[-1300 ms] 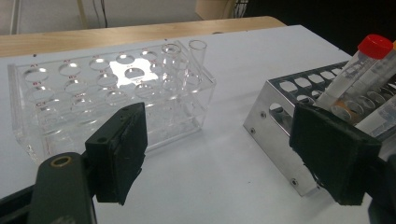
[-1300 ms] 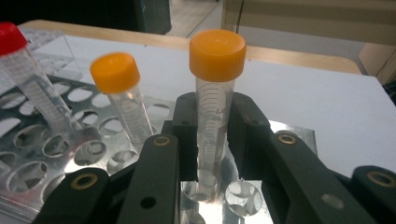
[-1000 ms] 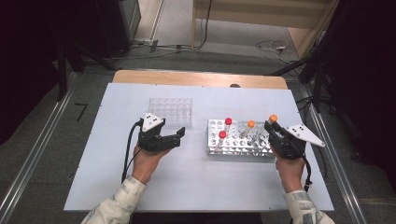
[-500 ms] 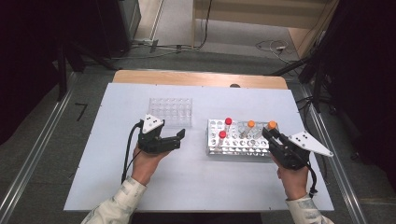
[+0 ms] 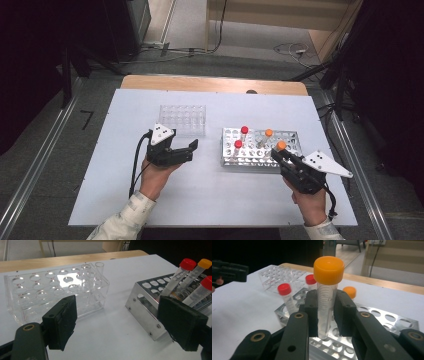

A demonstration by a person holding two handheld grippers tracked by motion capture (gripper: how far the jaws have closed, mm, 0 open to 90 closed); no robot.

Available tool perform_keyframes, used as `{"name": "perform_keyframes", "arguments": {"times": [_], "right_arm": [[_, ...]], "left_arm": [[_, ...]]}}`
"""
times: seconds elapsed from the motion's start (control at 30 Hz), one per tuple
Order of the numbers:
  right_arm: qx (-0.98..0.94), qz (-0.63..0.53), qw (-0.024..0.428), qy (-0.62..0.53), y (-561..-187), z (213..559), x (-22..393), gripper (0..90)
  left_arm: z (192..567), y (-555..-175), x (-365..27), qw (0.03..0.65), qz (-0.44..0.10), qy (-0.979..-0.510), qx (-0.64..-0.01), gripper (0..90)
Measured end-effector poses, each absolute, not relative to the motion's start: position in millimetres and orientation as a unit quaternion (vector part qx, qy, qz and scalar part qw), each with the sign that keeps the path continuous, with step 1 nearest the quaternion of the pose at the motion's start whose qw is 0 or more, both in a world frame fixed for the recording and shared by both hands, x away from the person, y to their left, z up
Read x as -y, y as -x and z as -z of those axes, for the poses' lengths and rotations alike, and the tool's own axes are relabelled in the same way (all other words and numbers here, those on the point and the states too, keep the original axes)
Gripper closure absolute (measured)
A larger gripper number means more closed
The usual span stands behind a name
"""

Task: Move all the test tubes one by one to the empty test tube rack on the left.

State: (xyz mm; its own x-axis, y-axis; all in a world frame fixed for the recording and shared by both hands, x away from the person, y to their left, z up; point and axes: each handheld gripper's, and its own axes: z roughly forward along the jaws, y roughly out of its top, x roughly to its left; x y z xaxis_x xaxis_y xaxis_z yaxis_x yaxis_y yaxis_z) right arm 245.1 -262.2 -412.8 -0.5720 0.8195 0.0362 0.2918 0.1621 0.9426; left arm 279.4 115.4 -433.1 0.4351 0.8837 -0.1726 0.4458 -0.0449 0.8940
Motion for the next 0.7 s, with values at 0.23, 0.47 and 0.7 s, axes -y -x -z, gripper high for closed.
{"name": "perform_keyframes", "arguments": {"times": [0.23, 0.47, 0.7], "right_arm": [[-0.734, -0.517, 0.236, -0.371, -237.7, 420.8, 249.1, 71.6], [-0.751, -0.510, 0.216, -0.359, -237.1, 431.8, 235.8, 71.5], [-0.765, -0.505, 0.204, -0.345, -238.8, 439.5, 218.8, 71.5]], "left_arm": [[431.9, -275.4, -112.0, 0.497, -0.218, -0.690, -0.478, 17.1], [432.0, -273.3, -106.0, 0.498, -0.213, -0.697, -0.470, 17.3], [431.7, -269.6, -98.0, 0.501, -0.208, -0.705, -0.457, 17.6]]}}
